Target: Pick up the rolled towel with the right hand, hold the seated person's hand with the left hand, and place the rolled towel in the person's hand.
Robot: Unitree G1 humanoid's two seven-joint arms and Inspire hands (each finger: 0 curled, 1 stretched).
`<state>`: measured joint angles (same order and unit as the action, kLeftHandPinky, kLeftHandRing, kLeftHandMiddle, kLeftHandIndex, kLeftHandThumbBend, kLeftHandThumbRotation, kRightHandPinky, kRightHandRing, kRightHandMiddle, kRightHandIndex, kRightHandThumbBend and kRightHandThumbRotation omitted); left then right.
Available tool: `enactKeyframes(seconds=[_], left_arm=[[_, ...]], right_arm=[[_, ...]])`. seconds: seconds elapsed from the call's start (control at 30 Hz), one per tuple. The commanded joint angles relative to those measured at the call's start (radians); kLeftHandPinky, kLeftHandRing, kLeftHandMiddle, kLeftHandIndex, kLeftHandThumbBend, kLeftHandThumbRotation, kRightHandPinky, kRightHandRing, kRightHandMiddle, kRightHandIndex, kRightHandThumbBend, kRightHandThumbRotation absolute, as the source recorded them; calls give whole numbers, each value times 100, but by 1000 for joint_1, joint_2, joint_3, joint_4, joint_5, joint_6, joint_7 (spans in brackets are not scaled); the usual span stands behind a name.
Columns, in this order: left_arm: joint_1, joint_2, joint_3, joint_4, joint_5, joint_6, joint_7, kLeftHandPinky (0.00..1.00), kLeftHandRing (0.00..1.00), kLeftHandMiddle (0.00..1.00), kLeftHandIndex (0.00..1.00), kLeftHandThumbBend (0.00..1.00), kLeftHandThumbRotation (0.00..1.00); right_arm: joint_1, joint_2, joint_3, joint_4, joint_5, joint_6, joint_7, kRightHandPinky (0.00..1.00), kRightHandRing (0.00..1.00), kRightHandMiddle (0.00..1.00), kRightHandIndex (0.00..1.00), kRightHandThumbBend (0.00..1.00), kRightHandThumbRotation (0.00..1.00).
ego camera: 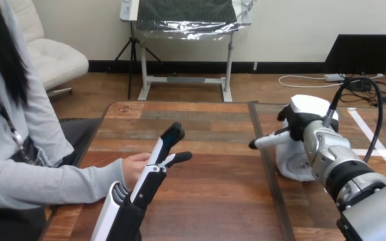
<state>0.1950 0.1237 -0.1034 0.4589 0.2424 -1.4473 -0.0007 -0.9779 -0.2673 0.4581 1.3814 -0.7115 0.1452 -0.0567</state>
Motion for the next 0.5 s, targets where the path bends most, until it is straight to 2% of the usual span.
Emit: enactKeyframes(seconds=[0.0, 0.1, 0.2, 0.3, 0.47], left_arm=[[-34, -13, 6, -56, -10, 0, 0, 81, 94, 100, 99, 100, 71], [-36, 0, -12, -46, -26, -8, -3, 80, 95, 100, 99, 100, 70], [-29, -38, 55, -65, 32, -8, 3, 79, 93, 100, 99, 100, 72], [-31, -19, 17, -63, -2, -2, 0, 77, 93, 100, 100, 100, 73], [-35, -9, -2, -58, -22, -3, -3, 79, 93, 100, 99, 100, 70]], right_arm=[[35, 20, 26, 16, -18, 5, 22, 68, 76, 80, 77, 99, 33], [33, 20, 25, 16, -14, 6, 27, 66, 74, 79, 75, 99, 28], [36, 17, 39, 16, -25, -9, 24, 62, 70, 75, 74, 97, 23], [36, 15, 33, 15, -19, -17, 25, 57, 65, 71, 69, 96, 16], [38, 10, 18, 13, 1, -44, 14, 51, 56, 63, 62, 96, 7]])
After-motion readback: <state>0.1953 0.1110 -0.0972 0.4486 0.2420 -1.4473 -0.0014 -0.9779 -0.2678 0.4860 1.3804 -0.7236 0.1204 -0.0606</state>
